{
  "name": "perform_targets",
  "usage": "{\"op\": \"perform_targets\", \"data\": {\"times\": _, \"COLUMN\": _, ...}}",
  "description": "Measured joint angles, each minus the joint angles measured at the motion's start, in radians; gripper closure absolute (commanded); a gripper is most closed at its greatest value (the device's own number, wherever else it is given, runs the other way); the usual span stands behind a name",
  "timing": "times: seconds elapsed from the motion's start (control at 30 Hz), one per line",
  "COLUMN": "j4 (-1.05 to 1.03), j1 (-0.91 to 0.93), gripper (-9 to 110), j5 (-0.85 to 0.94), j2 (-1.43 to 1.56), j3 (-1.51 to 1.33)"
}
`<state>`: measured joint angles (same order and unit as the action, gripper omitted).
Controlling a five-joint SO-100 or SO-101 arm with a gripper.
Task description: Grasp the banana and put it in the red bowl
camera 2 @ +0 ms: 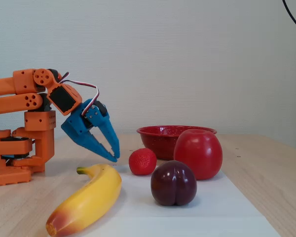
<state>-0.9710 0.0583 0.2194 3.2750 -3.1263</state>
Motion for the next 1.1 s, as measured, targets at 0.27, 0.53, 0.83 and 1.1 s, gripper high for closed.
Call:
{"op": "perform_targets", "data": {"times": 0.27, "j4": -0.08, "j1": -0.002, "gripper": 101, "j5": -0.008, "j2": -0.077, "j3": 0.092}}
{"op": "perform_targets", "data": {"times": 0.53, "j4": -0.186, "j1": -0.029, "gripper": 101, "j5": -0.055, "j2": -0.287, "j3": 0.371}}
{"op": "perform_targets", "data": {"times": 0.83, "j4": -0.442, "j1": -0.112, "gripper": 101, "j5": -0.161, "j2": -0.52, "j3": 0.719}}
{"op": "perform_targets", "data": {"times": 1.1, "j4": -0.641, "j1": -0.213, "gripper": 100, "j5": -0.199, "j2": -0.799, "j3": 1.029}}
